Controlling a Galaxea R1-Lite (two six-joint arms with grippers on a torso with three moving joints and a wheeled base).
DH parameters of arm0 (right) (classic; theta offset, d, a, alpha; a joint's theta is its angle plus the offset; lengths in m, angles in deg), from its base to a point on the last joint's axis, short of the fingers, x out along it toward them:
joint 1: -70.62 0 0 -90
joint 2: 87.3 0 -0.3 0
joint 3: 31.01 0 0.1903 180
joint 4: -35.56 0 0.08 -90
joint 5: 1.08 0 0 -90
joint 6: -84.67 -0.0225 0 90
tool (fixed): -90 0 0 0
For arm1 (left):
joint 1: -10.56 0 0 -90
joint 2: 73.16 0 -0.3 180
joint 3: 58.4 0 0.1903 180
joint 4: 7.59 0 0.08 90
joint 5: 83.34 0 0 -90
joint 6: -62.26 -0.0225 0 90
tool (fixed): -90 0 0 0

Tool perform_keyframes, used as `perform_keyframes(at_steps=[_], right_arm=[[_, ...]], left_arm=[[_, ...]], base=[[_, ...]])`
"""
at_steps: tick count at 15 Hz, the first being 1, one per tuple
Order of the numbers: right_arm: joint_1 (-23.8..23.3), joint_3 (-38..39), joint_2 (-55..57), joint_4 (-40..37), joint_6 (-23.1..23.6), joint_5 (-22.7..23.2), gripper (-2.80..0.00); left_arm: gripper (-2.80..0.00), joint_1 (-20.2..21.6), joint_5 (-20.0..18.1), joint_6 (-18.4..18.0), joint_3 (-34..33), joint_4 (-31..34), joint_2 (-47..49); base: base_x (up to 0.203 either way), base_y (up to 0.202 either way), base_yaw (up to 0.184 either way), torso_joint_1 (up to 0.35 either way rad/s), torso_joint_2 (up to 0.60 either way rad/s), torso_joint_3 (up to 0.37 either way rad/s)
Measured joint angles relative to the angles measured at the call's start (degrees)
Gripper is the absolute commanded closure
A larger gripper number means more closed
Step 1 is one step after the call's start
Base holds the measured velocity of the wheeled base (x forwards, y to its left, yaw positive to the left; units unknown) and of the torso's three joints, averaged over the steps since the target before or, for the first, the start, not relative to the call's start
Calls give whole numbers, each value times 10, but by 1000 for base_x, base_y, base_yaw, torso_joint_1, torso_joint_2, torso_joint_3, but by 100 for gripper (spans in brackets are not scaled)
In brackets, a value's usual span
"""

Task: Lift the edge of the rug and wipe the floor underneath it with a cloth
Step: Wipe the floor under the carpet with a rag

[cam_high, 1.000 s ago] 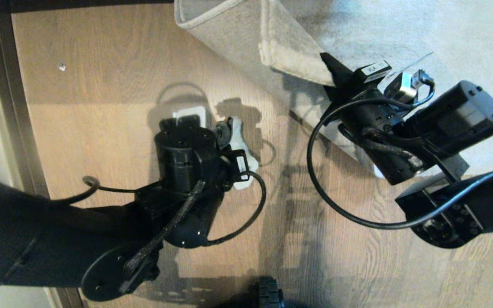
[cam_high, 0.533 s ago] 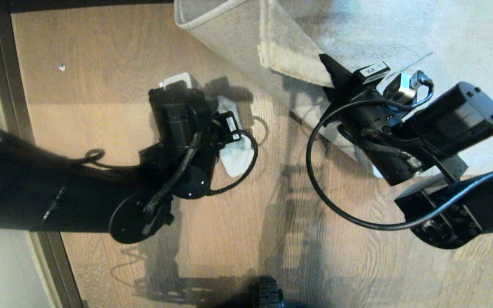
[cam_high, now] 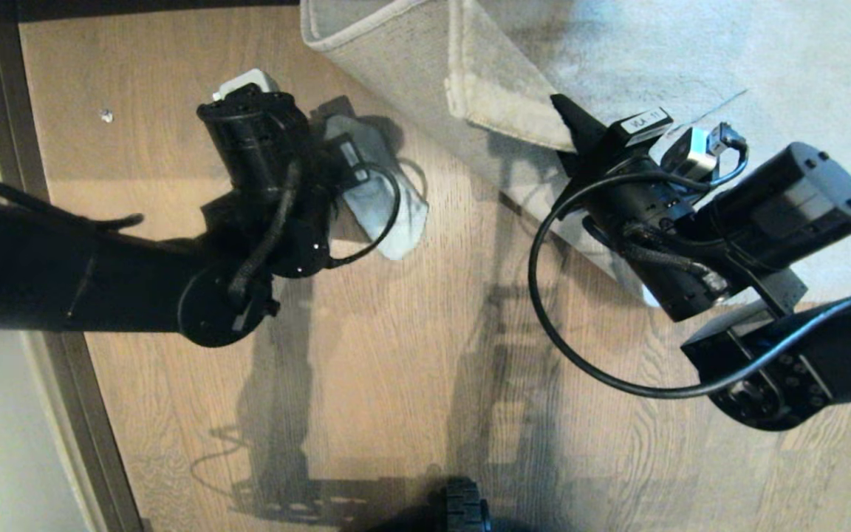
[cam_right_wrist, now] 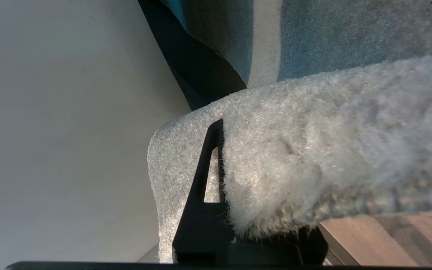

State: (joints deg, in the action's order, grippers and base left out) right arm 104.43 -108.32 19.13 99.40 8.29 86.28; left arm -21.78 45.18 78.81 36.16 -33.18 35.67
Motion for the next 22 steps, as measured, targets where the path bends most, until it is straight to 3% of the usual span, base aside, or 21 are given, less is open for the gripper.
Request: perform_keyframes(at_steps=[3,8,14,17,22], right_arm=[[0,0,0,0,0,1,0],[0,1,-1,0,0,1,0],[1,1,-3,0,0,1,0],[1,2,-3,0,0,2,0],[2,3,-3,0,0,2,0]], left_arm=[[0,44,-1,-2,-3,-40,-11],[0,108,-16,-3,-37,-41,-47],[0,122,-17,-4,-164,-40,-134],[0,85,-12,-7,-260,-30,-192],[0,-87,-2,-35,-402,-29,-243]], base=[[0,0,0,0,0,0],[0,0,0,0,0,0],[0,0,0,0,0,0],[0,0,0,0,0,0],[0,0,0,0,0,0]])
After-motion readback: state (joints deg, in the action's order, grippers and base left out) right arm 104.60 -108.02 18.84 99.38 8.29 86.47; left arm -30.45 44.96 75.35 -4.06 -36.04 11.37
